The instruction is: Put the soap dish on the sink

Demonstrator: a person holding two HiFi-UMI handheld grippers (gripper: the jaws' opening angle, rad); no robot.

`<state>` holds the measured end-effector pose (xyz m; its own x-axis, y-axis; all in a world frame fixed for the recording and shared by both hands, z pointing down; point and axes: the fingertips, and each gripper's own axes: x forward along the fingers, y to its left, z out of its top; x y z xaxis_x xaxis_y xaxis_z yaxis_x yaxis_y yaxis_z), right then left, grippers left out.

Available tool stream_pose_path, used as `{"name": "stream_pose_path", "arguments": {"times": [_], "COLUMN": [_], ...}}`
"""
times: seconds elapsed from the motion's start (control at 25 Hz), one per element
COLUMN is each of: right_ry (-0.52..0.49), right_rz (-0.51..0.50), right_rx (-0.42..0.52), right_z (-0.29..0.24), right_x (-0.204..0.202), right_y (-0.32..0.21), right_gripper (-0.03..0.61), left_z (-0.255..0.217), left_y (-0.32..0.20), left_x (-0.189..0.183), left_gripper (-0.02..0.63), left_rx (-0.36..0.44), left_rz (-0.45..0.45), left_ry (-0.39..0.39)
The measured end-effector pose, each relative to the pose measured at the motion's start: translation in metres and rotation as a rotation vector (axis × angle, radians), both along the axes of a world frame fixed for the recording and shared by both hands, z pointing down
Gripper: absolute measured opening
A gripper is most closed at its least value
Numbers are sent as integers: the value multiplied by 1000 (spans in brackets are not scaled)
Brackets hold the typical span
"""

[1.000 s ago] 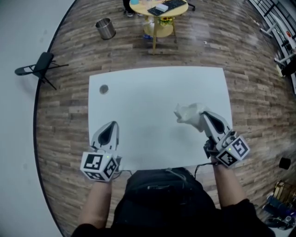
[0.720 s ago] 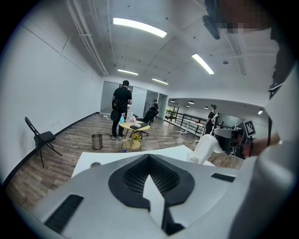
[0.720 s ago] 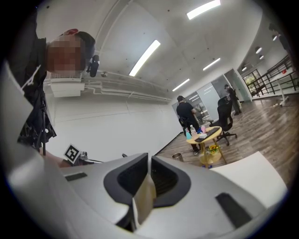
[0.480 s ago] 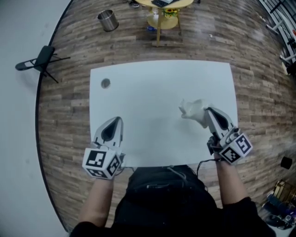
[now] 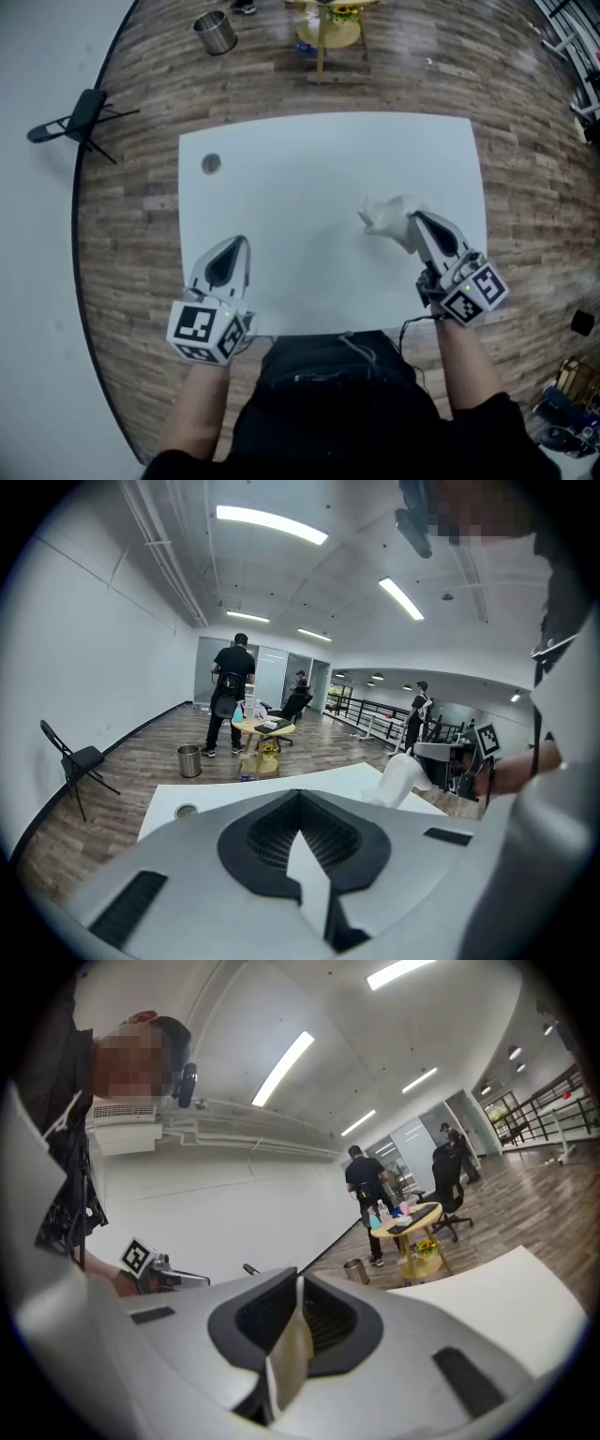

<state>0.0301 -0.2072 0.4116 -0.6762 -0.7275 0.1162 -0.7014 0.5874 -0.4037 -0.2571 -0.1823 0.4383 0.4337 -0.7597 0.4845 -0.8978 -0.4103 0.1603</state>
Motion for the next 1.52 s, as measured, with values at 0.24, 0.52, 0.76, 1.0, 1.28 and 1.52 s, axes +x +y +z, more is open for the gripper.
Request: {"name": "stream_pose_path", "arguments": {"times": [0.24, 0.52, 0.76, 1.0, 1.28, 1.52], "right_ry": [2, -7, -3, -9, -16, -20], "right_rz": [-9, -2, -19, -20, -33, -44], "right_rx": [-11, -27, -37, -38, -49, -52], "right_z": [11, 23, 29, 36, 43, 47], "right_x": [-6, -11, -19, -21, -32, -33], "right_y": [-5, -11, -21, -25, -32, -37], "right_gripper": [28, 28, 28, 28, 28, 28], "left_z": [14, 31, 31, 36, 37, 42], "left_y": [1, 3, -5, -3, -5, 0], "left_x": [-4, -3, -9, -7, -15, -14], "left_gripper": [-11, -11, -11, -11, -11, -11], "left_rx": [-27, -66, -80, -94, -113, -126], "left_rz": [-7, -5, -13, -16, -34, -41], "left_ry": [2, 6, 5, 9, 29, 26]}}
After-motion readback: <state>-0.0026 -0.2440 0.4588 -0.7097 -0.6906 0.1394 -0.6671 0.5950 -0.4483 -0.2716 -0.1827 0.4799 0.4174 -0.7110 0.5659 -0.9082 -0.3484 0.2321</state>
